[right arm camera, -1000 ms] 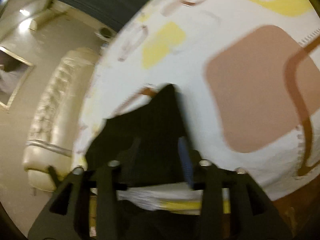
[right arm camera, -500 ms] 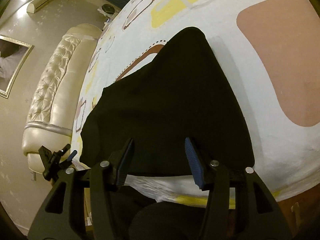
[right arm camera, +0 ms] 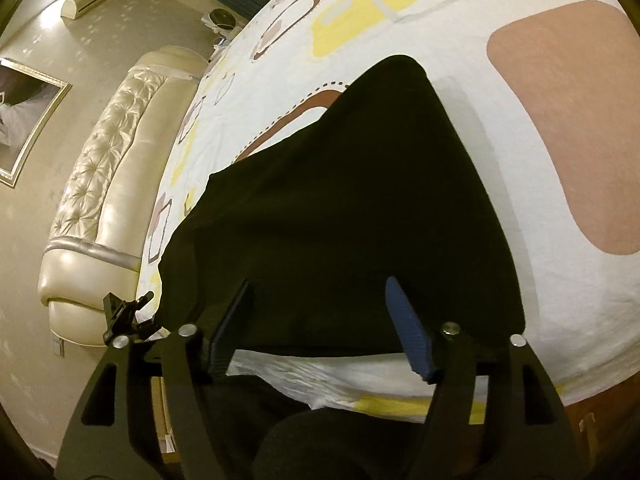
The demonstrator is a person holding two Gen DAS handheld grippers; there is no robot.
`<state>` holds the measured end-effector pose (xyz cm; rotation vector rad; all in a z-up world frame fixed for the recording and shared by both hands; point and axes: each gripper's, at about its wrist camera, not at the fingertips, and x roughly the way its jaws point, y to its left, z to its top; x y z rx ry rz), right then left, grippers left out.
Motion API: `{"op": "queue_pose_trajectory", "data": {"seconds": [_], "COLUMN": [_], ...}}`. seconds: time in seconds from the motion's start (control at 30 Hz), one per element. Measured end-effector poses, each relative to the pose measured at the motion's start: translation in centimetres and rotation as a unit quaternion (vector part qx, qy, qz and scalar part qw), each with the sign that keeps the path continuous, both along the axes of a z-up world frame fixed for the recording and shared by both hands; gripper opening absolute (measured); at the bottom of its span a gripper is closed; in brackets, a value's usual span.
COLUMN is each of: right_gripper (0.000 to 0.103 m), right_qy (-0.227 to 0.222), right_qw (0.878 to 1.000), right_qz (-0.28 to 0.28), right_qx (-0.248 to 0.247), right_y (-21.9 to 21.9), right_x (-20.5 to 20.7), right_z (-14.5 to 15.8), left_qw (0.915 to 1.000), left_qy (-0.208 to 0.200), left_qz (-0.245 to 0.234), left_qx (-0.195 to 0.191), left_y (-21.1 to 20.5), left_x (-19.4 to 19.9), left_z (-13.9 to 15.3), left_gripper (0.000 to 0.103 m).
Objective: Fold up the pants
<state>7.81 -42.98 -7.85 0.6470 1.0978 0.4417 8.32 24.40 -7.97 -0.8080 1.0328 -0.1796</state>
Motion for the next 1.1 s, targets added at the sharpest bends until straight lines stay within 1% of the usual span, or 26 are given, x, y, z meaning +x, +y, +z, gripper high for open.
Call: {"op": "queue_pose_trajectory", "data": {"seconds": [0.13,0.17,0.2,0.23,0.27,0.3,0.4,0.53,0.63,0.73,0.83,0.93,1.03,1.1], "right_gripper": [0.077,0.078,0.078,0.079,0.079,0.081,0.082,0.082,0.083,0.086,0.087,0.087,0.087,0.087], "right_qy": [-0.004,-0.007,-0.008,-0.009,-0.011,-0.013,-0.021,-0.027,-0.031,-0.041,-0.049,-0.054,-0.059,-0.062], "right_qw": [1.000,1.000,1.000,1.000,1.000,1.000,1.000,0.999,0.999,0.998,0.997,0.996,0.995,0.995], "right_qz": [0.002,0.003,0.003,0.002,0.002,0.002,0.001,-0.010,-0.028,-0.041,-0.054,-0.063,-0.073,-0.076], "right_qx": [0.000,0.001,0.002,0.004,0.007,0.009,0.011,0.021,0.023,0.005,-0.020,-0.015,-0.017,-0.014], "right_y": [0.2,0.2,0.2,0.2,0.2,0.2,0.3,0.0,-0.4,-0.6,-0.8,-1.3,-1.7,-1.9], "right_x": [0.0,-0.1,0.0,0.0,-0.1,-0.1,-0.2,-0.3,-0.5,-0.7,-0.9,-1.0,-1.1,-1.1], "right_z": [0.1,0.1,0.1,0.1,0.2,0.3,0.5,1.1,1.9,2.7,3.6,4.2,4.7,5.1], "left_qw": [0.9998,0.9997,0.9995,0.9993,0.9990,0.9992,0.9998,0.9997,0.9990,0.9977,0.9949,0.9915,0.9868,0.9840], "left_qy": [-0.012,-0.015,-0.018,-0.011,0.003,0.009,0.000,-0.009,-0.027,-0.043,-0.062,-0.079,-0.096,-0.103], "left_qz": [-0.008,-0.005,-0.005,-0.009,-0.013,-0.013,-0.017,-0.021,-0.027,-0.038,-0.057,-0.076,-0.102,-0.115], "left_qx": [-0.011,-0.017,-0.024,-0.035,-0.042,-0.037,-0.009,0.011,0.024,0.036,0.055,0.069,0.082,0.089], "left_y": [-0.5,-0.6,-0.6,-0.6,-0.9,-1.2,-1.7,-2.2,-2.9,-4.3,-6.8,-9.2,-12.8,-14.7], "left_x": [1.1,1.2,1.2,1.3,1.5,1.6,1.4,1.3,1.2,1.1,1.3,1.3,1.4,1.7], "left_z": [-0.2,-0.2,-0.3,-0.6,-1.2,-1.5,-0.8,1.1,3.3,6.0,9.4,12.0,15.3,16.6], "left_gripper": [0.067,0.063,0.052,0.025,0.017,0.017,0.015,0.013,0.013,0.013,0.013,0.012,0.012,0.012]}}
